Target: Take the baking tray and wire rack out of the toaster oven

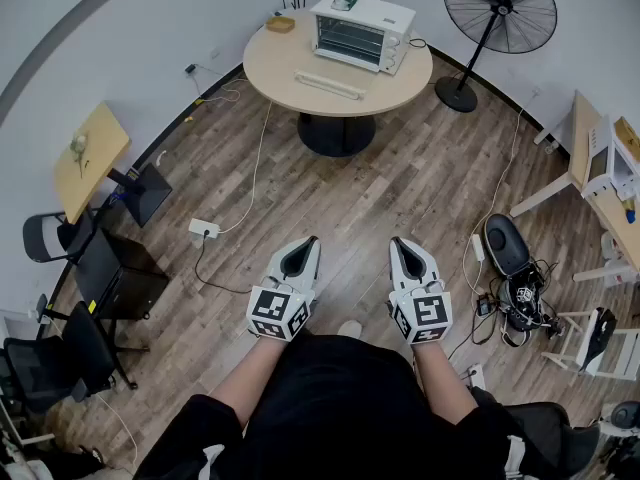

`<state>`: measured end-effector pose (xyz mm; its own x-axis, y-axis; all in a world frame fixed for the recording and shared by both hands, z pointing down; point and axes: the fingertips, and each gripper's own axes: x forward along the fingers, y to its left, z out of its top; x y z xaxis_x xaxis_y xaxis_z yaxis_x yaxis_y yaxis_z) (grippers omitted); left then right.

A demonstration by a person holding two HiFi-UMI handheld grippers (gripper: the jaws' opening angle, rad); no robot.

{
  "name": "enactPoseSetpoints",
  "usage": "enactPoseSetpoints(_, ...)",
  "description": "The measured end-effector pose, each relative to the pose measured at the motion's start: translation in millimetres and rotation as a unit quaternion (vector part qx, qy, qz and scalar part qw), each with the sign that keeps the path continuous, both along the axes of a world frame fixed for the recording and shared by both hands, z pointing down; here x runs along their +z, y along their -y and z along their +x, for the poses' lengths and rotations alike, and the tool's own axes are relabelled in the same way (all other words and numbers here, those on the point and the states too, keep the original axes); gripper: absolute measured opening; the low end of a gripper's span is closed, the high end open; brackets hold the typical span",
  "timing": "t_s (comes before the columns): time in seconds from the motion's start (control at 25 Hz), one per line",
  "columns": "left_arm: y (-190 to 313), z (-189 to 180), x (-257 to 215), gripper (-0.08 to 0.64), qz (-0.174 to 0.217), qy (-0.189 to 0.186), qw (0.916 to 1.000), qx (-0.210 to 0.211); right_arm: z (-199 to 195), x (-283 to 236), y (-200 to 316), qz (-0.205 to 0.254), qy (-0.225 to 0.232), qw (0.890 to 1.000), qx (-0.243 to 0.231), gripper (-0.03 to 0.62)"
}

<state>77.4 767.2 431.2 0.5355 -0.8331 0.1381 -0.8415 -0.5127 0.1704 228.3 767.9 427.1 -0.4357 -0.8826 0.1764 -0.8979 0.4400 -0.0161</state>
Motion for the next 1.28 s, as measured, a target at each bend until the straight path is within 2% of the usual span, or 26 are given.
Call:
enactPoseSetpoints(0.2, -5, 11, 5, 0.020, 0.004, -0.006, 0.9999, -0.010, 16, 6, -1, 0.010, 0.009, 1.000, -0.002, 0.001)
enactPoseSetpoints(0.4, -12, 6, 13, 0.020, 0.008, 0.031, 0.9994, -0.017, 28, 19, -3, -0.009, 0.052, 0.999, 0.010, 0.001)
enactPoseSetpoints(0.6, 1, -8, 22, 0.020, -0.003, 0.022, 0.9992, -0.034, 33, 28, 4, -0.015, 0.043, 0.999, 0.018, 0.002)
enactPoseSetpoints(0.88, 50, -12, 22, 0.020, -0.008, 0.000, 0.9994, -0.034, 29, 30, 35, -0.018, 0.043, 0.999, 0.013, 0.002)
enactPoseSetpoints(1.08, 106, -25, 25, 0.020, -0.010, -0.006, 0.9994, -0.034, 12, 33, 76, -0.020, 0.037, 0.999, -0.012, 0.001)
enactPoseSetpoints(1.28, 173, -40, 28, 0.020, -0.003, -0.013, 0.9995, -0.028, -1, 40, 132, -0.033, 0.026, 0.999, -0.014, 0.002)
